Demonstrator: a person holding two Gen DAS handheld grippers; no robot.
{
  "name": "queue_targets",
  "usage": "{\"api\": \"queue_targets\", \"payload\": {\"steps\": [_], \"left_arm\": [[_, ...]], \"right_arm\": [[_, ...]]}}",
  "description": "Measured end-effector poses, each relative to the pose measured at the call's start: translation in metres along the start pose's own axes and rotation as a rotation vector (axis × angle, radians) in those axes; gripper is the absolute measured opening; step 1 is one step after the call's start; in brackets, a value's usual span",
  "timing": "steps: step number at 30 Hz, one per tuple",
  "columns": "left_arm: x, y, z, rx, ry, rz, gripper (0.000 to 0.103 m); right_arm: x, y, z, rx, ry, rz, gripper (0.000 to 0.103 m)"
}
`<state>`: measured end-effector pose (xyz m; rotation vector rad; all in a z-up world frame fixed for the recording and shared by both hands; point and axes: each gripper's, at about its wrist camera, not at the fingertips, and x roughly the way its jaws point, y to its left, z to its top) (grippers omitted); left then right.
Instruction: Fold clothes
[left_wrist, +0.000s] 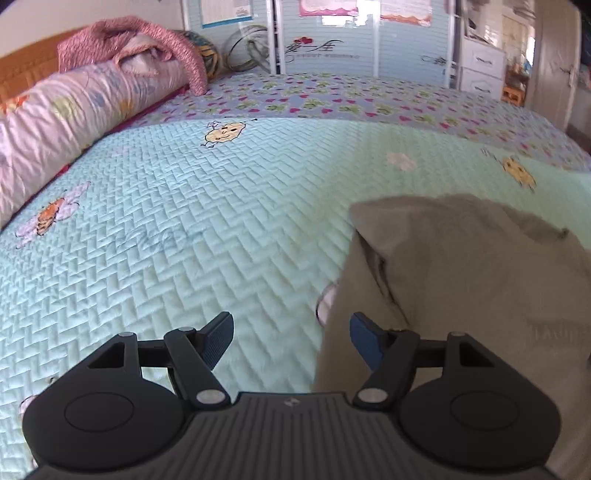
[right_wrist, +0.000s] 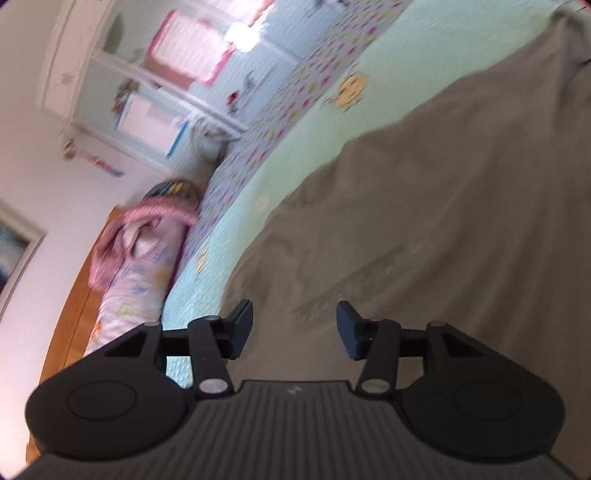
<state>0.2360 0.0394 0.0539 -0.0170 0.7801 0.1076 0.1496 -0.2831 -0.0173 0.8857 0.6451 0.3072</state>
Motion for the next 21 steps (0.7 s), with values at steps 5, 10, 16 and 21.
{"api": "queue_targets", "payload": {"steps": [5,10,16,21], "left_arm": [[0.040,0.011,0.034,-0.121,0.065,-0.117,0.072],[0.074,-0.006,0.063,-0.107,0.031,-0.109,0.072],[0.117,-0.026,0.070,-0.136,0.067,-0.124,0.072],[0.090,-0.065,0.061,0.096,-0.055,-0.148,0.003]], "right_arm": [[0.002,-0.014,-0.014,-0.153,-0.004,0.041,0.042],[0.001,-0.014,-0.013,-0.210,-0.024,0.023,0.045],[0.003,-0.013,-0.013,-0.222,-0.027,0.006,0.045],[0.003,-0.017,-0.013,-0.202,-0.036,0.008,0.045]]}}
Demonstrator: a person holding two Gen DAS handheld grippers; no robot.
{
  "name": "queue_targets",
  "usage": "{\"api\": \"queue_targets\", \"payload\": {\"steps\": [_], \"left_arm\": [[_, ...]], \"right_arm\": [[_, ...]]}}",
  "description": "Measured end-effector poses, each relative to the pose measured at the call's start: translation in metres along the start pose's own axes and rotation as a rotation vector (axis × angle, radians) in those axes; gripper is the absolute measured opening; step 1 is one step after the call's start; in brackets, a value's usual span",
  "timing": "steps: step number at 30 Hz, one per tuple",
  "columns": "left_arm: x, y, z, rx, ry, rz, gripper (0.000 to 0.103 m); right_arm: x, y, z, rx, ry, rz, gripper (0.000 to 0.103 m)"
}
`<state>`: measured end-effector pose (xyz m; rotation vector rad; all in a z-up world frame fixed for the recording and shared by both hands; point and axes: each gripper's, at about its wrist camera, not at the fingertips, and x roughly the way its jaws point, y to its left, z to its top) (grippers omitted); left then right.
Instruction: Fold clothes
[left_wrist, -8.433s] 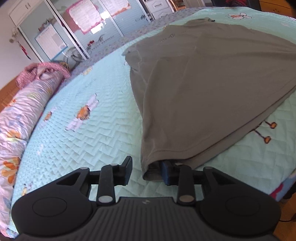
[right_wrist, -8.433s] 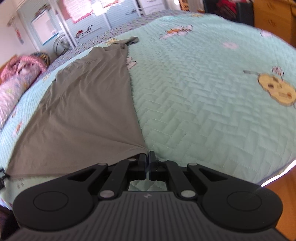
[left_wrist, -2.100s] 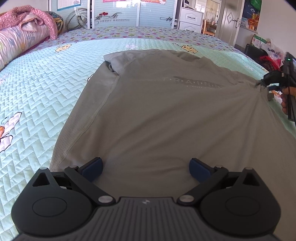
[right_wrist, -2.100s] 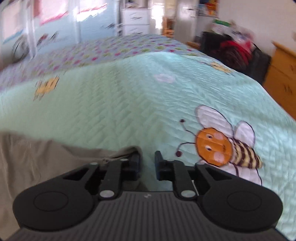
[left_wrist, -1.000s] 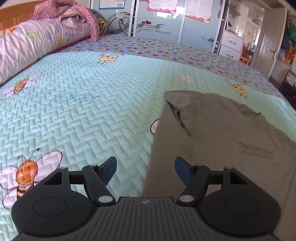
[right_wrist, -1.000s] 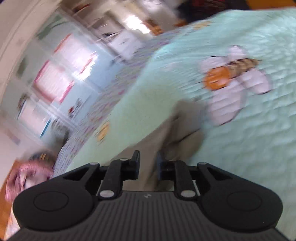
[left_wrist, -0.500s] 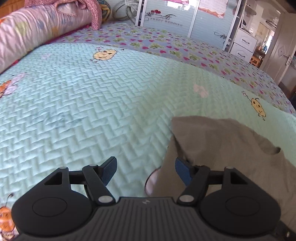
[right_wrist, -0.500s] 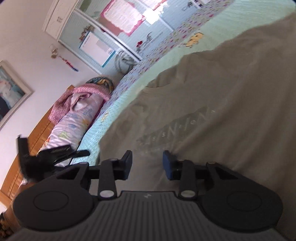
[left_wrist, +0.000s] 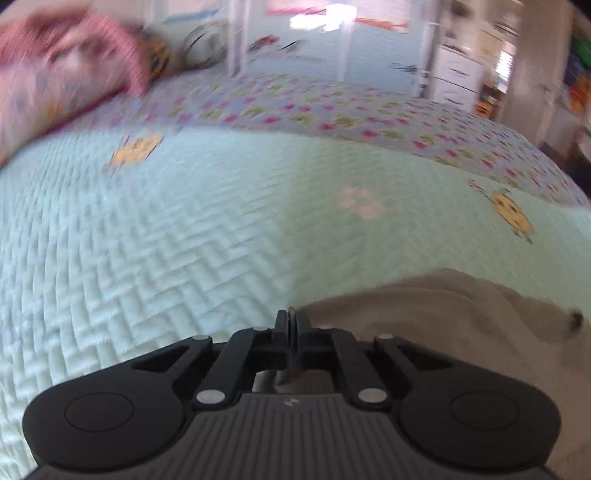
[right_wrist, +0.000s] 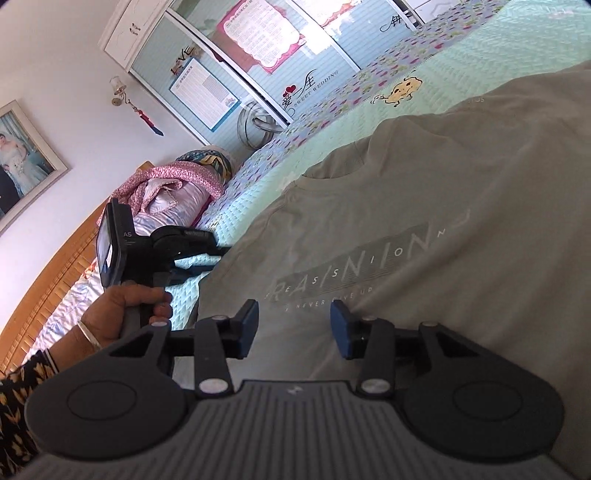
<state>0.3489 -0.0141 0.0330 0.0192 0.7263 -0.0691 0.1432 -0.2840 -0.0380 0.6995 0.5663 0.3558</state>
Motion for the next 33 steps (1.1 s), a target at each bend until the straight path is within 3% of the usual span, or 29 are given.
{"api": "queue_targets", "payload": {"steps": [3,6,7,9,14,15,16,17,22,27,30,31,32,33], "left_arm": [[-0.041,-0.050,-0.024,0.309,-0.092,-0.054,0.003],[-0.093,-0.105,-0.081,0.752,-0.286,0.045,0.007],[-0.103,-0.113,-0.097,0.838,-0.292,0.019,0.008],[-0.111,-0.114,-0.116,0.877,-0.213,-0.083,0.014],[-0.116,-0.075,-0.097,0.615,-0.196,-0.095,0.017],[-0.116,-0.065,-0.087,0.547,-0.200,-0.100,0.023],[-0.113,-0.057,-0.077,0.501,-0.193,-0.095,0.035],[-0.108,-0.050,-0.068,0.470,-0.194,-0.079,0.038],[-0.063,-0.017,-0.031,0.248,-0.105,-0.054,0.039],[-0.013,-0.008,-0.018,0.174,0.027,-0.055,0.041],[0.001,0.002,-0.014,0.081,0.078,-0.119,0.041],[0.002,0.004,-0.012,0.062,0.078,-0.146,0.032],[0.003,0.006,-0.011,0.044,0.078,-0.173,0.004],[-0.002,-0.001,-0.012,0.090,0.064,-0.106,0.003]], "right_arm": [[-0.001,-0.001,0.000,0.001,-0.004,-0.003,0.045],[0.001,-0.001,0.001,0.006,-0.007,-0.003,0.045],[0.001,-0.001,0.001,0.011,-0.007,-0.001,0.044],[0.000,-0.003,0.002,0.025,-0.008,0.005,0.044],[0.000,-0.006,0.003,0.052,-0.010,0.016,0.044],[0.000,-0.005,0.004,0.052,-0.011,0.015,0.044],[0.000,-0.005,0.004,0.052,-0.011,0.015,0.044],[0.000,-0.005,0.003,0.051,-0.012,0.014,0.044],[0.002,-0.006,0.004,0.055,-0.010,0.017,0.044],[0.002,-0.007,0.004,0.057,-0.008,0.021,0.044],[0.002,-0.007,0.004,0.052,-0.008,0.019,0.044],[0.002,-0.006,0.004,0.049,-0.007,0.018,0.044],[0.002,-0.006,0.004,0.046,-0.007,0.016,0.044],[0.002,-0.006,0.003,0.044,-0.007,0.015,0.044]]}}
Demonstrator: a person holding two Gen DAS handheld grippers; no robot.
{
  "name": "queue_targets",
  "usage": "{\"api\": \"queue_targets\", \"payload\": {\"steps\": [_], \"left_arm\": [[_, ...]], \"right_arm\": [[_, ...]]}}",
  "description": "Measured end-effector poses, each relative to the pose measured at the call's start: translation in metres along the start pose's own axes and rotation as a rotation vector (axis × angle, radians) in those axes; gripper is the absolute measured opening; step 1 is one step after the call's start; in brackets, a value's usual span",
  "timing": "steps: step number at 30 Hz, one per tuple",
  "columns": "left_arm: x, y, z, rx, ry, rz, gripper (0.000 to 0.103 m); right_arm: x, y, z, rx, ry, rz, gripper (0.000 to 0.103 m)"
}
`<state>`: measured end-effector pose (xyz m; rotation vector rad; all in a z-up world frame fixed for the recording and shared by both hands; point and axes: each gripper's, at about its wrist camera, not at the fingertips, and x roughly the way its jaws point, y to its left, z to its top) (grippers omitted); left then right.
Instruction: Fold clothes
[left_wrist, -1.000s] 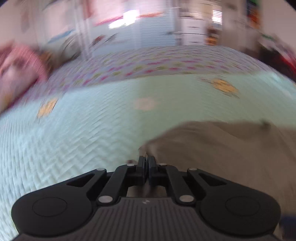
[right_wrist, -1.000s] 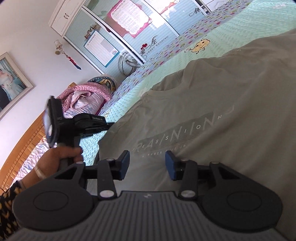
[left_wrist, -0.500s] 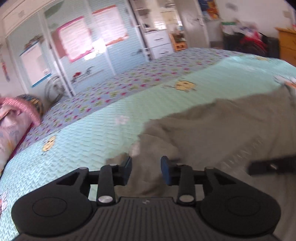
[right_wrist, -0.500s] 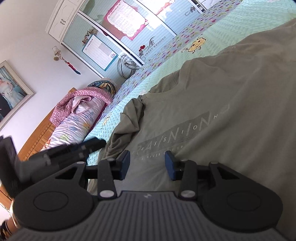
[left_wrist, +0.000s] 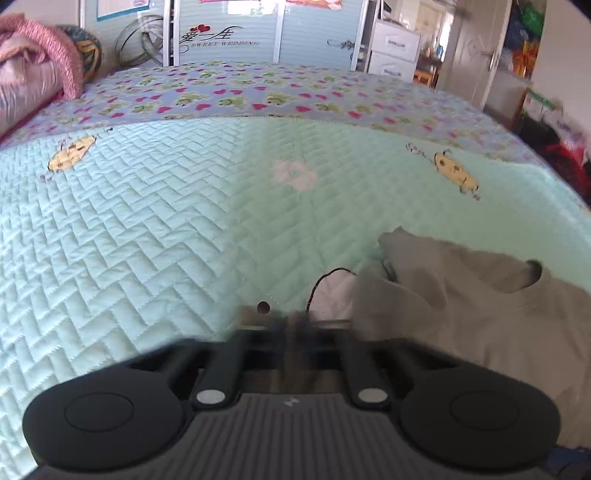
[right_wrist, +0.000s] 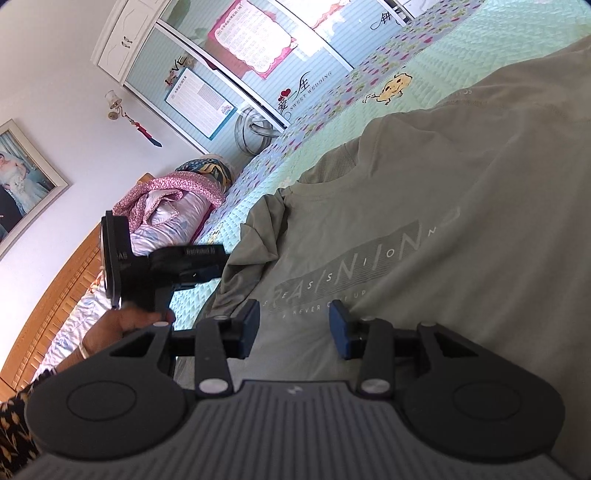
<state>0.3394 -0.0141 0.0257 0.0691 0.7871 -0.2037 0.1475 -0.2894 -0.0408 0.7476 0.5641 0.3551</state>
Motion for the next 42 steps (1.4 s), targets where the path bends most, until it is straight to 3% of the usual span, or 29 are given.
{"api": "queue_targets", "payload": {"steps": [2,4,9,11,13,19,22,24,26,28,31,34,37,40,42], "left_arm": [[-0.009,-0.015,-0.001,0.096,-0.019,0.148,0.003],[-0.032,-0.014,-0.008,0.154,-0.070,0.267,0.003],[-0.074,0.031,-0.033,0.181,-0.091,0.504,0.003],[-0.073,0.053,-0.043,0.144,-0.037,0.497,0.004],[-0.071,0.065,-0.053,0.092,0.000,0.406,0.006],[-0.089,0.058,-0.086,0.012,-0.012,0.372,0.013],[-0.120,0.047,-0.098,0.002,-0.125,0.469,0.018],[-0.139,0.042,-0.096,-0.003,-0.209,0.513,0.039],[-0.150,0.043,-0.085,-0.021,-0.278,0.511,0.058],[-0.147,0.051,-0.067,-0.048,-0.290,0.469,0.059],[-0.121,0.071,-0.041,-0.106,-0.221,0.334,0.060],[-0.084,0.081,-0.020,-0.091,-0.127,0.241,0.060],[-0.053,0.082,-0.011,-0.036,-0.067,0.263,0.060],[-0.019,0.091,-0.013,-0.041,0.037,0.237,0.060],[-0.010,0.092,-0.020,-0.070,0.042,0.210,0.046]], "right_arm": [[0.000,0.000,0.000,0.001,-0.001,-0.017,0.037],[0.000,-0.001,0.001,0.009,0.000,-0.052,0.020],[0.002,0.001,0.000,-0.011,0.006,-0.079,0.018],[0.002,0.004,-0.002,-0.030,0.005,-0.090,0.017],[0.003,0.005,-0.002,-0.037,0.007,-0.094,0.017],[0.003,0.000,0.000,-0.017,0.013,-0.078,0.017],[0.003,0.001,0.000,-0.026,0.008,-0.077,0.017],[0.003,0.001,0.001,-0.022,0.004,-0.076,0.017],[-0.003,0.001,0.002,-0.008,-0.030,-0.051,0.020],[-0.013,-0.001,0.004,0.006,-0.096,-0.017,0.024],[-0.026,-0.006,0.007,0.029,-0.187,0.006,0.026],[-0.022,-0.014,0.009,0.074,-0.167,0.009,0.028],[-0.017,-0.018,0.011,0.104,-0.132,0.002,0.028],[-0.013,-0.016,0.012,0.081,-0.104,0.016,0.032],[-0.009,-0.008,0.010,0.026,-0.072,0.006,0.032]]}}
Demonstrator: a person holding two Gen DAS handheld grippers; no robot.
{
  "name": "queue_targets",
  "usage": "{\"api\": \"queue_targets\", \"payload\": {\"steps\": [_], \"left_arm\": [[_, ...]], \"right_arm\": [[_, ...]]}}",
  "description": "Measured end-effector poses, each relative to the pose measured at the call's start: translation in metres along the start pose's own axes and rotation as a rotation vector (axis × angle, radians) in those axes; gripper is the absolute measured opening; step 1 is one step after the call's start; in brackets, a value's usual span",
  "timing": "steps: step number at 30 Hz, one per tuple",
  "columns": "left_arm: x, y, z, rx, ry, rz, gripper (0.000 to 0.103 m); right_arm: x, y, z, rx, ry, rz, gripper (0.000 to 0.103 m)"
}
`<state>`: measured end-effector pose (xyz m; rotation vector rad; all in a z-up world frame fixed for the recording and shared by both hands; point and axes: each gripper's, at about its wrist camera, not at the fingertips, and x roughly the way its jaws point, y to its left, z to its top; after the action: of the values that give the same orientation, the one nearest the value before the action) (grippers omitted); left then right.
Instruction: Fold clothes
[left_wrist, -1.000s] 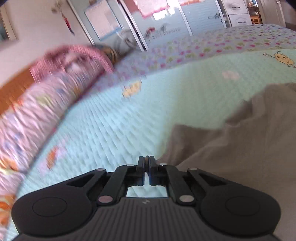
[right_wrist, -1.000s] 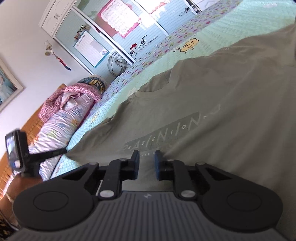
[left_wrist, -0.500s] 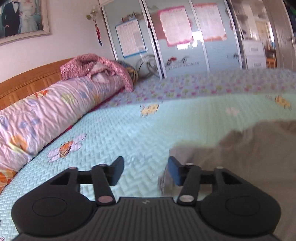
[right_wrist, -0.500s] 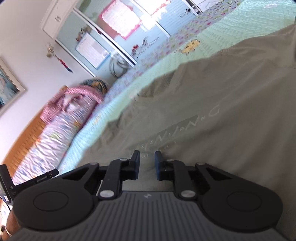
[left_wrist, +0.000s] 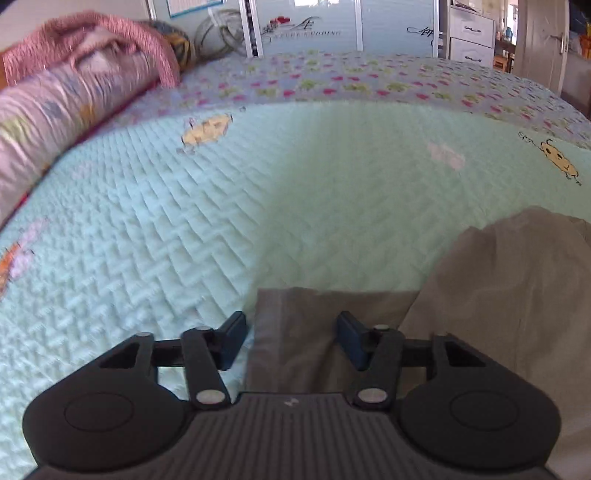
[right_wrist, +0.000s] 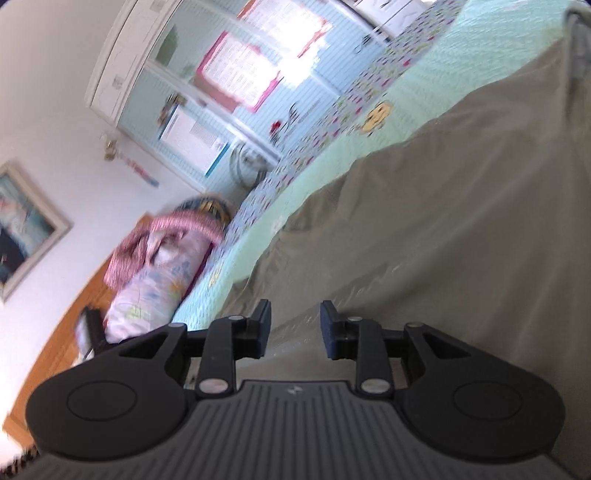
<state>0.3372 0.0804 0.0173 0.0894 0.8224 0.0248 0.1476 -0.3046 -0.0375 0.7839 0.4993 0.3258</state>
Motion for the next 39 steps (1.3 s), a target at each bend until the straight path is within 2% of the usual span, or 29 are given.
{"api": "queue_targets", "payload": {"steps": [2,3,6,9,10,12,15,17,19,20,21,25,29,33,34,39], "left_arm": [[-0.007,-0.010,-0.003,0.022,-0.030,0.039,0.004],[-0.010,-0.015,-0.005,0.033,-0.044,0.059,0.005],[-0.037,-0.030,-0.009,0.145,-0.155,0.232,0.005],[-0.066,-0.017,-0.006,0.168,-0.243,0.317,0.005],[-0.070,-0.010,-0.003,0.168,-0.245,0.321,0.005],[-0.064,0.001,0.002,0.167,-0.200,0.326,0.007],[-0.045,0.006,0.001,0.183,-0.123,0.420,0.012],[-0.034,0.013,-0.002,0.152,-0.068,0.455,0.028],[-0.034,0.023,-0.004,0.078,-0.061,0.531,0.032],[-0.042,0.030,-0.006,0.030,-0.080,0.523,0.036],[-0.051,0.036,-0.008,-0.018,-0.098,0.513,0.038],[-0.095,0.052,-0.026,-0.118,-0.138,0.337,0.043],[-0.122,0.056,-0.059,-0.197,-0.077,0.025,0.044],[-0.122,0.054,-0.098,-0.344,-0.016,-0.193,0.044],[-0.121,0.051,-0.103,-0.359,-0.008,-0.224,0.043],[-0.117,0.020,-0.107,-0.309,0.007,-0.375,0.043]], "right_arm": [[0.003,0.009,-0.003,-0.063,0.026,-0.022,0.032],[0.005,0.012,-0.004,-0.084,0.037,-0.031,0.032],[0.006,0.014,-0.006,-0.103,0.059,-0.051,0.032],[0.006,0.012,-0.006,-0.106,0.072,-0.062,0.031],[0.006,0.014,-0.007,-0.113,0.073,-0.070,0.028],[0.006,0.019,-0.008,-0.133,0.069,-0.088,0.026],[0.002,0.023,-0.008,-0.168,0.043,-0.125,0.026],[0.001,0.024,-0.006,-0.183,0.029,-0.141,0.026],[0.001,0.020,-0.005,-0.170,0.034,-0.149,0.026],[0.003,0.017,-0.005,-0.159,0.043,-0.150,0.026],[0.004,0.014,-0.005,-0.147,0.052,-0.150,0.026],[0.006,0.013,-0.004,-0.143,0.054,-0.144,0.026],[0.006,0.010,-0.003,-0.118,0.055,-0.132,0.026],[0.006,0.011,-0.003,-0.116,0.053,-0.132,0.026],[0.005,0.011,-0.004,-0.120,0.053,-0.133,0.026],[0.006,0.011,-0.004,-0.124,0.052,-0.135,0.026]]}}
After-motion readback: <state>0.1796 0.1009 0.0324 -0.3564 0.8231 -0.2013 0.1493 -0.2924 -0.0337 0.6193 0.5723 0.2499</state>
